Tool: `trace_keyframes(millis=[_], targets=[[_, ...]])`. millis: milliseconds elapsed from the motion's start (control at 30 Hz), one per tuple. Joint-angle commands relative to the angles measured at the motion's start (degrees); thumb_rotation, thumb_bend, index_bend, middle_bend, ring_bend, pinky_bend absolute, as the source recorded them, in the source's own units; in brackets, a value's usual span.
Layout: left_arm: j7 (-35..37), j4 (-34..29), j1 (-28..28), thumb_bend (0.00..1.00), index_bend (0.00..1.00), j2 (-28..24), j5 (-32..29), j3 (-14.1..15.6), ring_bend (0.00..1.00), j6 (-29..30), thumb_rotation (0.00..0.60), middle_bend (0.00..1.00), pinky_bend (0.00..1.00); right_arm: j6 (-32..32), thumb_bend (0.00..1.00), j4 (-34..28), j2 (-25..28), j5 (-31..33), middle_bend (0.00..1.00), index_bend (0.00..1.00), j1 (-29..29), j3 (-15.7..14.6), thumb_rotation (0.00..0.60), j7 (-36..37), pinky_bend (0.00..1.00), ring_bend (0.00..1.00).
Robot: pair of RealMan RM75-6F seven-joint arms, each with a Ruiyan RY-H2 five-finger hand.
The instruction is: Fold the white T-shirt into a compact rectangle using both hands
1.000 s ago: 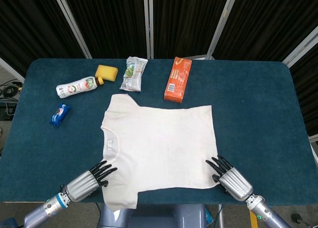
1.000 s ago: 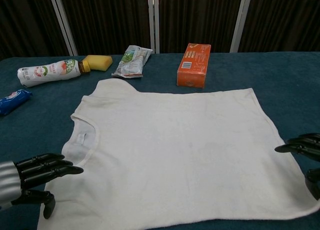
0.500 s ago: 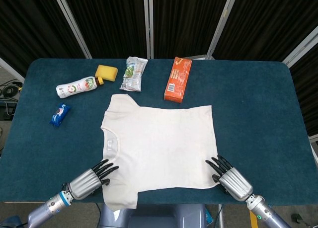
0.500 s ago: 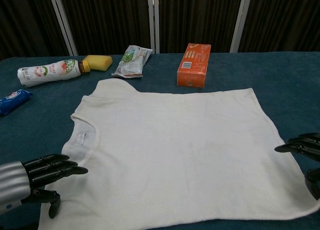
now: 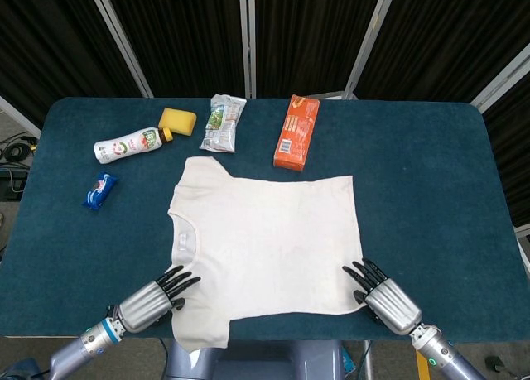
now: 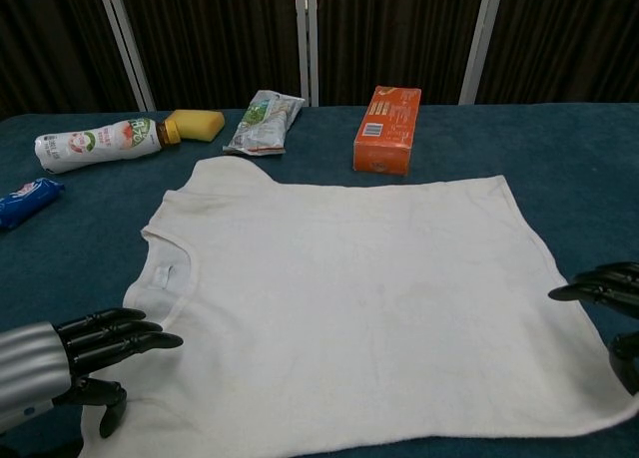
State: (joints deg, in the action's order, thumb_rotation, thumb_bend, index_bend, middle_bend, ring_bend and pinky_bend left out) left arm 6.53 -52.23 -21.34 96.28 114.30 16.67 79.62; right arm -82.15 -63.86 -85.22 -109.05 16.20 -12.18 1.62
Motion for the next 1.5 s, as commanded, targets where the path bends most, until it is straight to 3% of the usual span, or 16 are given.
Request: trace_keyframes(millis=[33,467,1100,1500], targets=[[0.0,-0.3,-0.2,0.47,0.49,0.0,-0.1,0.1,0.00,-0.1,0.600,0.00,0.00,-0.1,0.53,0.0,0.0,0.0,0.08,0.71,0.0,0.0,0.600,0.0,0.00,0.00],[-1.3,-2.1,-0.3,0.61,0.54,-0.1,-1.0,0.3,0.00,-0.3,0.600,0.00,0.00,-0.2,0.53,-0.1,0.1,0.0,0.08,0.71,0.0,0.0,0.600,0.2,0.00,0.00],[0.4,-4.8,-0.3,0.62,0.70,-1.8,-1.6,0.7,0.00,1.5,0.600,0.00,0.00,0.3,0.53,-0.5,0.6,-0.7,0.08,0.72,0.8,-0.8,0.600,2.9,0.00,0.00],[2.4,-8.3,0.8,0.61,0.71,-5.8,-0.4,2.2,0.00,5.8,0.600,0.00,0.00,-0.9,0.52,-5.6,6.4,-3.8,0.10,0.72,4.4,-2.4,0.600,10.6,0.00,0.00]])
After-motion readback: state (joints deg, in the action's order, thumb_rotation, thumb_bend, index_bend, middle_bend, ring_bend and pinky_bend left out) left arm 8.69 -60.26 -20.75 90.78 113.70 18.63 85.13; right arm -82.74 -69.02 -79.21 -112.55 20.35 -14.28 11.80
